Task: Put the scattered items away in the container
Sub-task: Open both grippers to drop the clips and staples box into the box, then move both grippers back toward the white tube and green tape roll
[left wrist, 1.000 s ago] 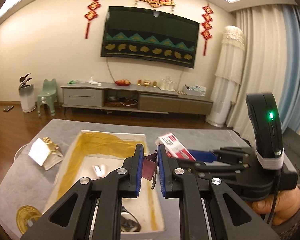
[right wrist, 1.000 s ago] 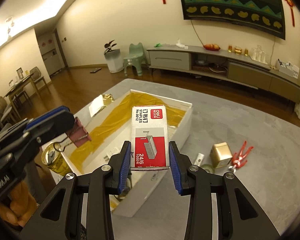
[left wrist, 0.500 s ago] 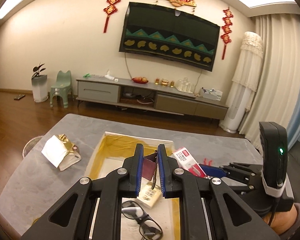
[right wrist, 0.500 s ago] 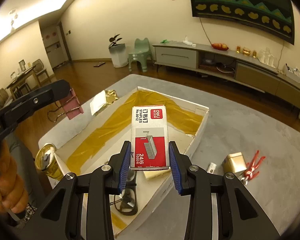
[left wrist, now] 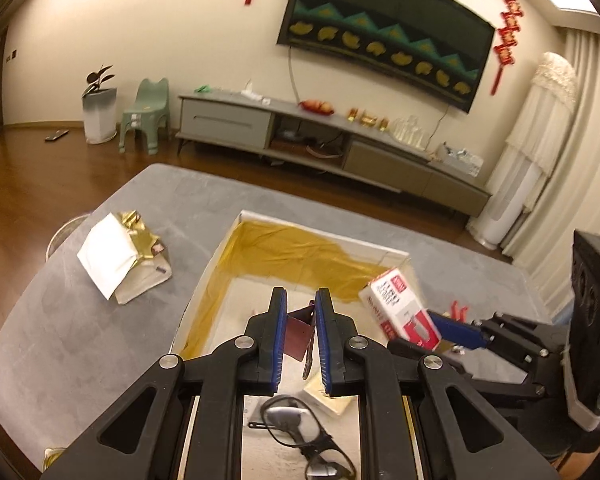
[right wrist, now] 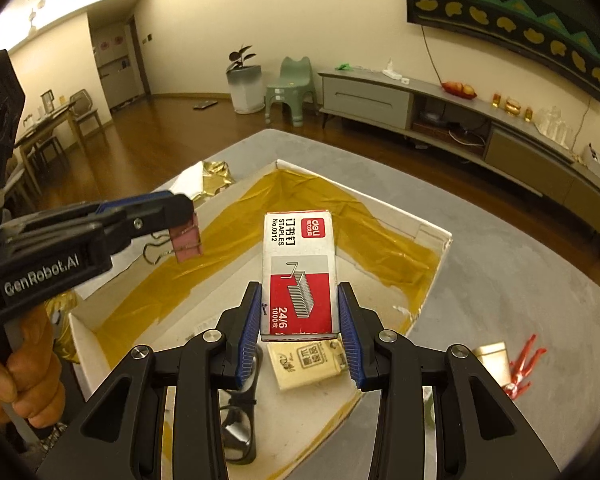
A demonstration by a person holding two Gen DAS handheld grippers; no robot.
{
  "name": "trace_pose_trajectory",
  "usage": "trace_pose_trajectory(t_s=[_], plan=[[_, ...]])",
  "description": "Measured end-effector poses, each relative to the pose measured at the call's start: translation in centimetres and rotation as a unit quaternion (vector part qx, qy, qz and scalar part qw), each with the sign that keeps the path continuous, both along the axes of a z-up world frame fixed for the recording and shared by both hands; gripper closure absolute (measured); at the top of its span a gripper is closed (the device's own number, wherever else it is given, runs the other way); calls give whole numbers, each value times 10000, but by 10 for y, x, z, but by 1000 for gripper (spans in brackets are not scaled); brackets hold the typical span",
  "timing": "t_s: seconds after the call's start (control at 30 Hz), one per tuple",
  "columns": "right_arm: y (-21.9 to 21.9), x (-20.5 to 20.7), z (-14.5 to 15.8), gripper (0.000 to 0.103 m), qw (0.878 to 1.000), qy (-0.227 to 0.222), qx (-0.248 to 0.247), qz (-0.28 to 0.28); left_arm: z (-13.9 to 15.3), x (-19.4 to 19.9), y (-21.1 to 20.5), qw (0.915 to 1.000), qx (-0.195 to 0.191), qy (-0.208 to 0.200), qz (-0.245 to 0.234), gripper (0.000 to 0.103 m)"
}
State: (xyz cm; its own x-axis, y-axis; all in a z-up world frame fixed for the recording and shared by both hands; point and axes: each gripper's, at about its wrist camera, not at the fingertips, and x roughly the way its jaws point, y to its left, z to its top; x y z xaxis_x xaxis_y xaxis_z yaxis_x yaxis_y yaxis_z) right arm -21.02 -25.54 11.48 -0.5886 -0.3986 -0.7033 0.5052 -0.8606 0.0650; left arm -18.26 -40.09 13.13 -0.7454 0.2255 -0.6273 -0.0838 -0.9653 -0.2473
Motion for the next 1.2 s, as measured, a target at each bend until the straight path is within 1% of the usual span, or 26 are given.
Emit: trace_pose_trajectory(t_s=[0.1, 0.2, 0.3, 0.37, 0.43, 0.47, 0.5, 0.6, 0.77, 0.97, 1.03, 1.13, 1.2], plan=[[-2, -18, -7, 64, 10000, -87, 45, -5, -8, -9, -1, 9999, -24, -133, 84, 88], [-5, -32, -13, 64, 9999, -81, 128, 13, -13, -17, -3, 9995, 30, -280, 125, 88], [-3, -48, -17, 63, 9999, -158, 37, -16, -18, -25, -4, 9991, 51, -347, 231, 88], [0, -58, -20, 62, 9997, -224, -88, -19, -21, -32, -3, 9988, -38, -351, 347, 87], [3, -67, -25, 61, 9993, -321, -183, -8, -25, -37, -1, 9981, -197, -372, 453, 84], [5, -71, -29, 56, 9991, -379, -194, -30, -29, -41, -1, 9978, -209, -436, 456, 74], [8, -74, -31, 53, 9988, -439, -226, -48, -32, -43, -2, 9975, -190, -490, 477, 71], [19, -81, -33, 53, 9969, -627, -462, -119, -30, -43, -6, 9975, -98, -483, 516, 71], [29, -78, -14, 53, 9953, -590, -757, -139, -16, -34, -9, 9980, 5, -360, 526, 70], [21, -57, 4, 53, 9951, -545, -830, 23, -3, -25, -9, 9982, 80, -327, 492, 70], [19, -48, 8, 53, 9951, -533, -829, 74, 2, -20, -7, 9985, 54, -290, 466, 70], [15, -34, 14, 53, 9951, -514, -835, 138, 8, -13, 0, 9987, -115, -246, 436, 66], [15, -24, 17, 53, 9953, -489, -821, 164, 12, -9, 3, 9990, -133, -219, 380, 64]])
